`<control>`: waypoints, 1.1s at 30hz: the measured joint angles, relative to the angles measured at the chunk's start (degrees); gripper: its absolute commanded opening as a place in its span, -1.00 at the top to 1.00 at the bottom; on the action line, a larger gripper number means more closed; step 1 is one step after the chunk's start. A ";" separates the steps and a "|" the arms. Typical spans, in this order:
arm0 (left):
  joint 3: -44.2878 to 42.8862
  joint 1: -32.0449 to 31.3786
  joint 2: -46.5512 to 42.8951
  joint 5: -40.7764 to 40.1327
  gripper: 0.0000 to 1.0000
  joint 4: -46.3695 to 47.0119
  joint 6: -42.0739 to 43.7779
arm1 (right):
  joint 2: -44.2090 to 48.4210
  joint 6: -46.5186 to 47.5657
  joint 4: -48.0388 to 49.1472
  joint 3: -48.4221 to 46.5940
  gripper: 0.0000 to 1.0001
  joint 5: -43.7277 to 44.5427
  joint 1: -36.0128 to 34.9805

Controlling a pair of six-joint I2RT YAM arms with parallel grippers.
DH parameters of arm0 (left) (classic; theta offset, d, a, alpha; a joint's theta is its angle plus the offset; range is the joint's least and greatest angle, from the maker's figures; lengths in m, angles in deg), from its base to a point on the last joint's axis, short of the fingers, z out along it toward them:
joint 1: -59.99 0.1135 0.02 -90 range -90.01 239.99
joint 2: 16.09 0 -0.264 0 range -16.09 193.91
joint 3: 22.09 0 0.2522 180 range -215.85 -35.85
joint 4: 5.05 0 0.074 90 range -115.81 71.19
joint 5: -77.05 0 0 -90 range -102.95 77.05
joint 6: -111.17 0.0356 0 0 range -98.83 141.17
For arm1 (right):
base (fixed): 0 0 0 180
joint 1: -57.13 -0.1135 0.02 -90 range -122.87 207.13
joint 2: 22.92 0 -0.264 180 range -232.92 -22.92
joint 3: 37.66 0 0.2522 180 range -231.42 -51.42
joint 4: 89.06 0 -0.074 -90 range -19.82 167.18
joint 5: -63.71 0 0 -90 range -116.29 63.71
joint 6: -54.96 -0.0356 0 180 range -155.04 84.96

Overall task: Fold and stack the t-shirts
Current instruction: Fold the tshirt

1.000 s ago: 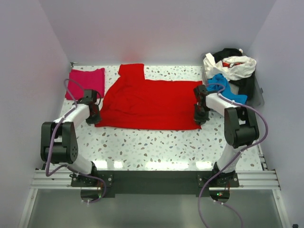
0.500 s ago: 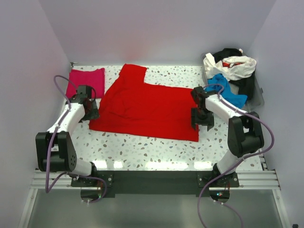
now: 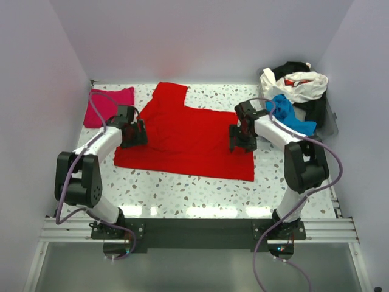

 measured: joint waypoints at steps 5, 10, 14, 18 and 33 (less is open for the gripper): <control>3.15 0.04 2.78 2.69 -0.44 3.98 -0.79 | -4.55 -0.79 6.62 1.29 -0.30 -3.43 -1.05; 5.09 0.04 4.28 3.65 -0.44 6.95 -0.76 | -5.97 -1.36 7.54 3.52 -0.30 -2.80 -0.98; 6.51 0.04 4.68 4.52 -0.43 9.05 -0.68 | -4.59 -2.08 7.74 5.77 -0.30 -1.49 -1.05; 7.76 0.04 3.91 5.42 -0.44 10.75 -0.66 | -1.75 -3.02 7.28 9.51 -0.31 -0.57 -1.05; 12.31 0.04 -9.16 7.85 -0.71 4.66 -2.29 | 0.57 -3.13 -6.49 5.07 -0.34 3.72 -2.12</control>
